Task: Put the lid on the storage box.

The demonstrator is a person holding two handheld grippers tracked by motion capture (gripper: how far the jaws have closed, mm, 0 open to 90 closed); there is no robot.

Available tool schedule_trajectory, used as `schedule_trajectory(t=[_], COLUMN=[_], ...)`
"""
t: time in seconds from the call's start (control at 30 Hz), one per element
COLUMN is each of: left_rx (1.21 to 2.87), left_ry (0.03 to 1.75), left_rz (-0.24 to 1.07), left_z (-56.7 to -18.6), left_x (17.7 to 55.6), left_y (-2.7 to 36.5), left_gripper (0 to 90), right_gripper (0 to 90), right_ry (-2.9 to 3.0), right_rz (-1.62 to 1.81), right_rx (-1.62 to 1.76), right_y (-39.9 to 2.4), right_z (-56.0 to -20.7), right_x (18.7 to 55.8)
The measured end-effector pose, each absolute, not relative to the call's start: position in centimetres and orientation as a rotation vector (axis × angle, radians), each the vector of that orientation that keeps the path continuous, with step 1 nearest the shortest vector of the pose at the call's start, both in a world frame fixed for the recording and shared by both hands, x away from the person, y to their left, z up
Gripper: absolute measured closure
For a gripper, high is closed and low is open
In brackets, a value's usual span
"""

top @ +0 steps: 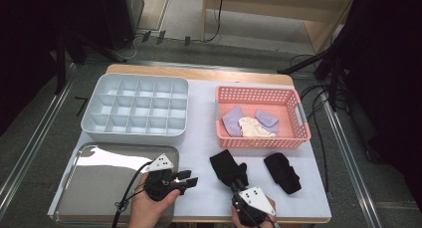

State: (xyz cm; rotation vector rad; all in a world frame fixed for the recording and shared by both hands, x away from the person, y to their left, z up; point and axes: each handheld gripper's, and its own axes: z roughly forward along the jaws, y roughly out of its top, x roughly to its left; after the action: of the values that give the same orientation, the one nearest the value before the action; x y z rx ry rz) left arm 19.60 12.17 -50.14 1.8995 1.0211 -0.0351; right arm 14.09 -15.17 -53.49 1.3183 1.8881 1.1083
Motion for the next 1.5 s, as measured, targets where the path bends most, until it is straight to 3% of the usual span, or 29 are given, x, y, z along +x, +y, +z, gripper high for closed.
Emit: schedule_trajectory(t=[0.27, 0.47, 0.53, 0.63, 0.73, 0.9, 1.0, 1.03, 1.5], left_rx=[1.904, 1.904, 1.907, 1.908, 1.913, 1.906, 1.911, 1.909, 1.875], left_ry=[1.019, 1.021, 1.021, 1.020, 1.018, 1.021, 1.022, 1.021, 1.039], left_rz=[-0.035, -0.035, -0.034, -0.030, -0.035, -0.033, -0.031, -0.030, -0.024], left_z=[-50.1, -50.1, -50.2, -50.2, -50.2, -50.3, -50.3, -50.3, -50.0], left_x=[19.6, 19.6, 19.6, 19.6, 19.5, 19.5, 19.4, 19.3, 19.7], left_y=[12.0, 11.9, 11.9, 11.9, 11.8, 12.0, 11.9, 11.8, 12.8], left_gripper=[59.0, 58.9, 58.8, 58.8, 58.8, 58.8, 58.8, 58.8, 58.5], right_gripper=[64.5, 65.4, 58.3, 40.1, 34.4, 47.4, 73.6, 76.1, 79.2], right_ry=[1.780, 1.695, 1.698, 1.704, 1.710, 1.791, 1.831, 1.843, 2.090], right_rz=[1.010, 1.203, 1.230, 1.241, 1.162, 1.126, 1.159, 1.204, 1.589], right_rx=[1.492, 1.484, 1.495, 1.554, 1.579, 1.611, 1.611, 1.611, 1.111], right_y=[-19.9, -20.7, -20.3, -19.4, -18.9, -18.9, -19.1, -19.4, -14.7], right_z=[-53.0, -51.4, -51.3, -51.6, -52.3, -53.3, -53.2, -53.2, -50.3], right_x=[15.2, 14.5, 14.9, 16.1, 17.3, 18.2, 18.2, 18.2, 14.8])
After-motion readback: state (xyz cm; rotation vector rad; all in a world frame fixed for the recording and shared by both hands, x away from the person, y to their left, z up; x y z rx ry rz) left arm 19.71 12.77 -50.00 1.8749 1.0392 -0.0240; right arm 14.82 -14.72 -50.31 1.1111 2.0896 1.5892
